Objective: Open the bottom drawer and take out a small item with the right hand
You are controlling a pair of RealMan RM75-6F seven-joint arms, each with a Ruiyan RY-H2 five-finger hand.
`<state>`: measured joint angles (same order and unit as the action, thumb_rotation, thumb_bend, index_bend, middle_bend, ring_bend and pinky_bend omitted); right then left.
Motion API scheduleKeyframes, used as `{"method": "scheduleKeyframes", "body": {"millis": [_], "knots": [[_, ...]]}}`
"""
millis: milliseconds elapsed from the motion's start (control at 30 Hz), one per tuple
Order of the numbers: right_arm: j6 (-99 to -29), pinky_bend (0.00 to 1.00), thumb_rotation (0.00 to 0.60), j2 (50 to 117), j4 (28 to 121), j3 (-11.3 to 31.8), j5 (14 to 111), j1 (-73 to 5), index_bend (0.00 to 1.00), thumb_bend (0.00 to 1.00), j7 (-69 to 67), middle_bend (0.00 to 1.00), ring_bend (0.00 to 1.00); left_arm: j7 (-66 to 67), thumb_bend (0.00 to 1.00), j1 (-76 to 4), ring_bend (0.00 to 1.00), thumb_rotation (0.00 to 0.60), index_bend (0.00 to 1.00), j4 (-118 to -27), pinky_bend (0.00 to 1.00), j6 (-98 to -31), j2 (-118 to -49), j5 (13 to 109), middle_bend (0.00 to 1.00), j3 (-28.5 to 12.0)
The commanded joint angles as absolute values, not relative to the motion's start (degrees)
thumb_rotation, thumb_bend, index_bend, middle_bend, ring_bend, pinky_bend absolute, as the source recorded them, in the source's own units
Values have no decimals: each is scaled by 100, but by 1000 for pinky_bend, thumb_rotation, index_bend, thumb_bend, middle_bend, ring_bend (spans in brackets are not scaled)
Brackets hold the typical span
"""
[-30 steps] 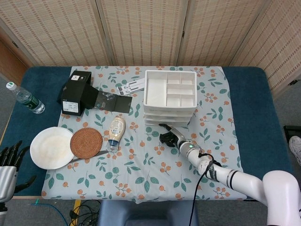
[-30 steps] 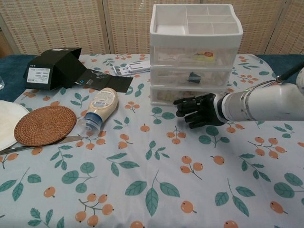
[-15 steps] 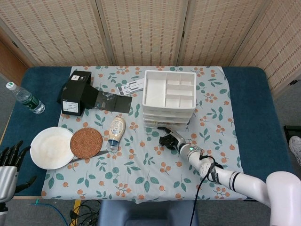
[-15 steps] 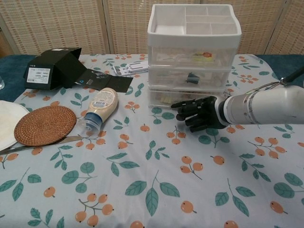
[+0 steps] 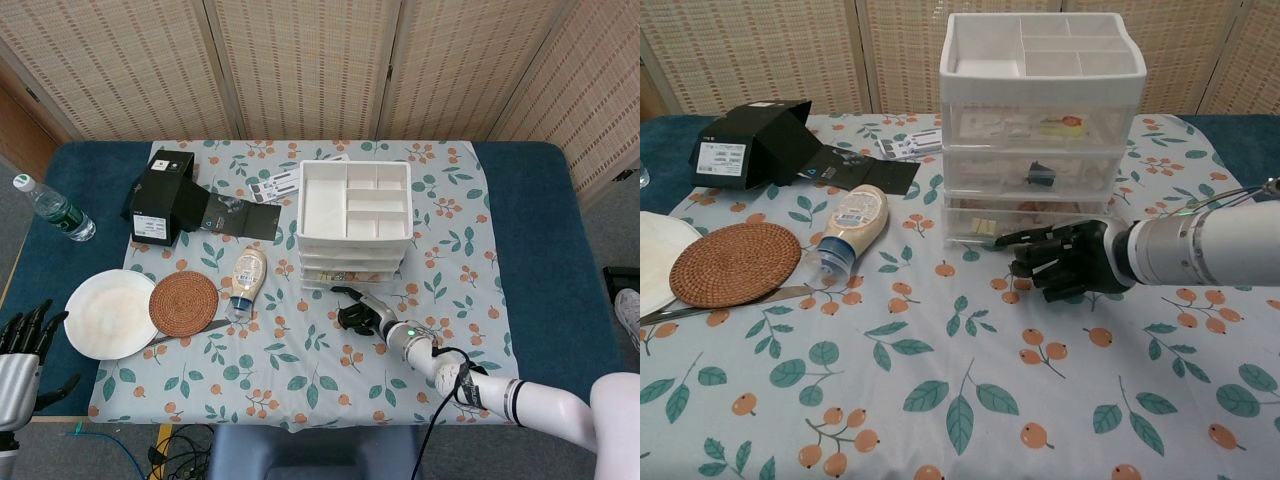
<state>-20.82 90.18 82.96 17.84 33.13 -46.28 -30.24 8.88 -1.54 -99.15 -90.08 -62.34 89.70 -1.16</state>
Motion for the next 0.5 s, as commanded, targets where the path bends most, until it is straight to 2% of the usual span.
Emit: {"method": "scheduleKeyframes", "body": {"millis": [33,267,500], "knots": [[-2174,1000,600,8921,8466,1727,3437,-4516,38,693,-2974,759,1000,887,175,-154,78,600,132,-9915,73,-9010,-6239,8977,43,-114],[-2397,1000,600,8741,8900,1574,3798,-4264,0,694,-2826,755,1000,892,175,-171,78,600,132,-9911,73,-8988,-6253,8997,44,-112],[-3077,1000,600,8411,9519,1505,4608,-3949,0,693,-2410,753,1000,869,175,-160,78,600,132,-9892,73,-8994,-6249,8988,44,-106]]}}
